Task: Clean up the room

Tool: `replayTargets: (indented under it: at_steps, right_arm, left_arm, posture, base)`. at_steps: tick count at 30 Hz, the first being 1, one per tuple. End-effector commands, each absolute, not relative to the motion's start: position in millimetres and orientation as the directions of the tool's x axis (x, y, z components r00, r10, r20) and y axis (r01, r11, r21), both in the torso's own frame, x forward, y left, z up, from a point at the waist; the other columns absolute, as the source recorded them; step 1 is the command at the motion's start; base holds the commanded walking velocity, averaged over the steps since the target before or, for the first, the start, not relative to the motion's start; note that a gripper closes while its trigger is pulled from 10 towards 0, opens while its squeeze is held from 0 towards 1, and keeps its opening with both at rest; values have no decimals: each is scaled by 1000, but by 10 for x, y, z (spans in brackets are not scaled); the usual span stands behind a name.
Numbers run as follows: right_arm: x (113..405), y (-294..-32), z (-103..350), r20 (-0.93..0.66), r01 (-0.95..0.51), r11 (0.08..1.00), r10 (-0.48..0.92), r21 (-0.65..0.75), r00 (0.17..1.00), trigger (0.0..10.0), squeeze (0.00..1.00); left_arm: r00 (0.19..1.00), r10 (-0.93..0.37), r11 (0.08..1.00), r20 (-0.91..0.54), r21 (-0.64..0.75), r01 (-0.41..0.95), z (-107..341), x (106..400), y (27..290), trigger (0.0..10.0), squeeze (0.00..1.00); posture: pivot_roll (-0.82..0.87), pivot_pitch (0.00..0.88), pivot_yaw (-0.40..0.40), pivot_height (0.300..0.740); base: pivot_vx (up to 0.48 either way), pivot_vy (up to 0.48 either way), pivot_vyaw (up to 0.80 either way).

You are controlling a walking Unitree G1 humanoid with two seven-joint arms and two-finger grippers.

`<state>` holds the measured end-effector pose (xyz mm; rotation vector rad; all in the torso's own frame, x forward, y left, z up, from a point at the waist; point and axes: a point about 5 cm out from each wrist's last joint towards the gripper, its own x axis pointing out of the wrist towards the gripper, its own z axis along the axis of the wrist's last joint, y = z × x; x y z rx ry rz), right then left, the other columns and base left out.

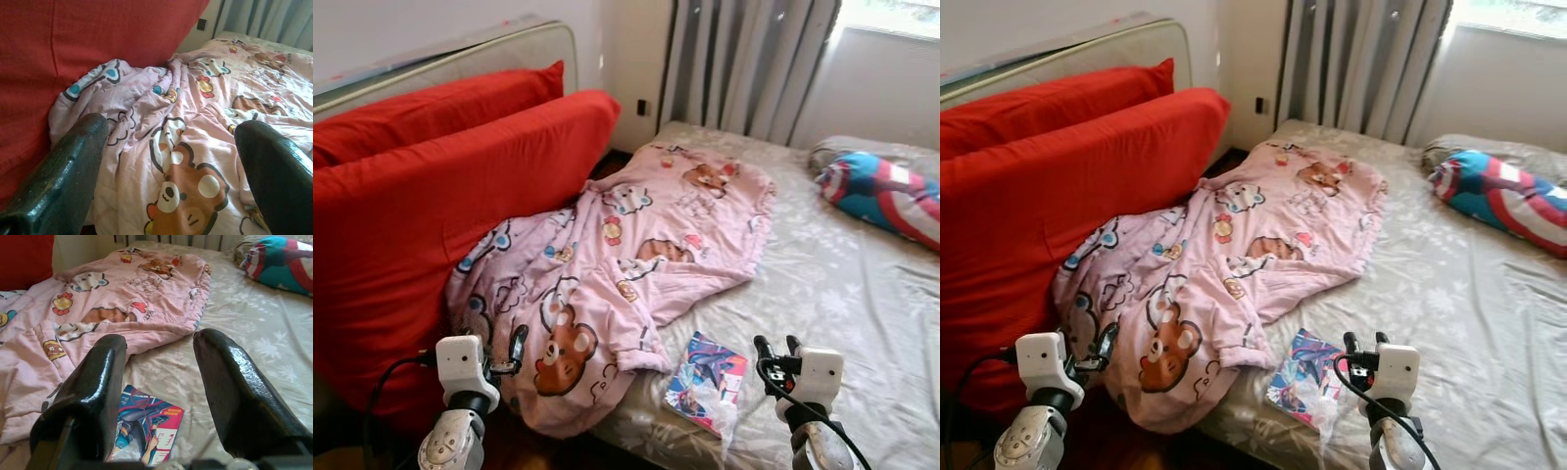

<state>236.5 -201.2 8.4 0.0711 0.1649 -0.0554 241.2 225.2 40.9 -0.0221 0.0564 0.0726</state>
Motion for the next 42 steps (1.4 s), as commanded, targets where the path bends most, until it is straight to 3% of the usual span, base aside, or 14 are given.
replayTargets:
  at_steps: [1, 11, 25, 42]
  right_arm:
    - [2414, -2025, 150, -141, 68, 995, -57, 73, 988, 10000, 0]
    - [2452, -2001, 137, -180, 36, 998, -26, 53, 983, 10000, 0]
    - [2490, -1986, 164, -171, 30, 998, -21, 48, 985, 10000, 0]
    - [2504, -1843, 133, -178, -36, 995, 53, 94, 983, 10000, 0]
  left_arm:
    - [997, 62, 998, -46, -12, -62, 448, 2427, 2243, 10000, 0]
    - [997, 58, 998, -43, -17, -59, 462, 2448, 2217, 10000, 0]
    - [997, 61, 998, -37, -5, -61, 483, 2471, 2253, 10000, 0]
    - [998, 35, 999, -44, 2, -35, 495, 2505, 2223, 10000, 0]
  posture:
    - [-5, 0, -54, 740]
    - [-11, 0, -52, 740]
    - [-7, 0, -53, 642]
    - [6, 0, -47, 642]
  base:
    - [0, 0, 0]
    - [0, 0, 0]
    - [0, 0, 0]
    - [0, 0, 0]
